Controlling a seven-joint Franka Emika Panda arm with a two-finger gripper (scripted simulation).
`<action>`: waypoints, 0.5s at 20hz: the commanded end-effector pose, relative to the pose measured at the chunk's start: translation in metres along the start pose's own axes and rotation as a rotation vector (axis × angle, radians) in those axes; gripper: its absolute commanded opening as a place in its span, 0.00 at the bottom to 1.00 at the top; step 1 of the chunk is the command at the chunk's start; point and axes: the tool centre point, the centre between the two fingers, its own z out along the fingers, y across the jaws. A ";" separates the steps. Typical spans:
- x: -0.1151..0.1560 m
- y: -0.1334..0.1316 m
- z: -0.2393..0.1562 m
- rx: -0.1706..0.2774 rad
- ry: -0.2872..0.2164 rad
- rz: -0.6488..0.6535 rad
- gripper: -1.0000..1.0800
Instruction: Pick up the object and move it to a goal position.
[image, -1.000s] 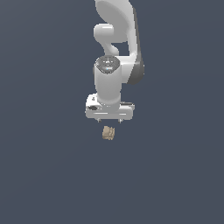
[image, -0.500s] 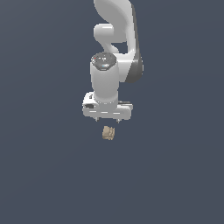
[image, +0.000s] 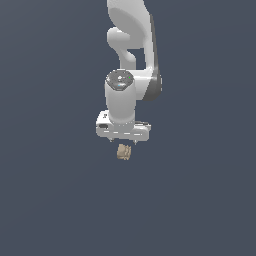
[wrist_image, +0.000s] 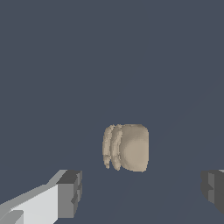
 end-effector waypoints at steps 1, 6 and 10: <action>-0.001 0.000 0.017 -0.001 -0.002 0.014 0.96; -0.004 0.000 0.043 -0.004 -0.004 0.037 0.96; -0.005 0.000 0.052 -0.004 -0.005 0.045 0.96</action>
